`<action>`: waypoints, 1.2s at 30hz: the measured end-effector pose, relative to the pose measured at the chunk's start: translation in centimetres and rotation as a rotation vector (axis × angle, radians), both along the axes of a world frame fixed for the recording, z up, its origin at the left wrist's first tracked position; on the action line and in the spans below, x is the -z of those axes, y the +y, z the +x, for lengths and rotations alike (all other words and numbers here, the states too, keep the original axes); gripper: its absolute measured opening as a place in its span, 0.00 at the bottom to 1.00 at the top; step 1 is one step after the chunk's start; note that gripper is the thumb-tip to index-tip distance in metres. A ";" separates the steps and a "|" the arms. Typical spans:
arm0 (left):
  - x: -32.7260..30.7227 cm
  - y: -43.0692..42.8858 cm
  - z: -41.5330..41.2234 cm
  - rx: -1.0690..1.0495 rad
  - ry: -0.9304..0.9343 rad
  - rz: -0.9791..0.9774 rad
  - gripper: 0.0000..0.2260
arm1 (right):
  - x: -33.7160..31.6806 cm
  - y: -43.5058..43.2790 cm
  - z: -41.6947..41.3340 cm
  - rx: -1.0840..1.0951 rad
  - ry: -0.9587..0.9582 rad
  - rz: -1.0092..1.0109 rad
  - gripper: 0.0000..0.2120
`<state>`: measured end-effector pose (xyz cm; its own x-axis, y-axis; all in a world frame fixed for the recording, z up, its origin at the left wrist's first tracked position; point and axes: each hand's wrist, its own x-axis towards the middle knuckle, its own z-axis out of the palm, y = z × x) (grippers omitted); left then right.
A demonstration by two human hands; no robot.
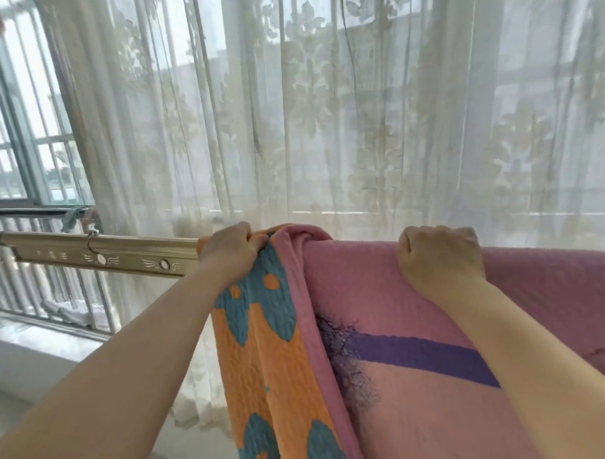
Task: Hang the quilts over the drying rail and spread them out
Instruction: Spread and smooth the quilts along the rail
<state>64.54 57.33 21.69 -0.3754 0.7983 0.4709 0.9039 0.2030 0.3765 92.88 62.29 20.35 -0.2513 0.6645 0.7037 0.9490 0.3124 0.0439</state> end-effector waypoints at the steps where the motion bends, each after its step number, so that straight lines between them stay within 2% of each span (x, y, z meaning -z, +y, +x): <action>1: -0.1 0.0 0.6 0.011 0.017 -0.010 0.15 | 0.2 -0.3 -1.1 -0.065 0.002 0.004 0.18; 6: -0.4 -0.7 1.2 0.032 0.125 -0.019 0.16 | 0.8 -1.6 -8.1 -0.241 -0.014 -0.032 0.16; 13: -0.3 -1.4 0.5 0.018 0.196 0.037 0.16 | 1.7 -2.2 -9.9 -0.156 -0.030 0.146 0.21; 17: -0.4 -1.6 -0.2 -0.018 0.183 0.070 0.16 | 1.6 -2.7 -10.5 -0.161 0.000 0.178 0.24; 22: -1.7 -1.6 -3.0 -0.086 0.045 0.014 0.16 | 1.1 -2.9 -9.5 -0.184 -0.023 0.180 0.21; 28: -1.3 -1.9 -5.6 -0.215 0.010 -0.003 0.16 | 0.9 -2.4 -7.7 -0.196 -0.001 0.145 0.18; 36: -0.4 -1.6 -4.5 -0.237 -0.062 0.108 0.16 | 0.7 -3.1 -9.9 -0.280 -0.044 0.109 0.16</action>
<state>60.06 55.77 22.08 -0.5763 0.6309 0.5194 0.8107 0.3617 0.4603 83.03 59.24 19.63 -0.4460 0.4861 0.7515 0.8229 0.5530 0.1307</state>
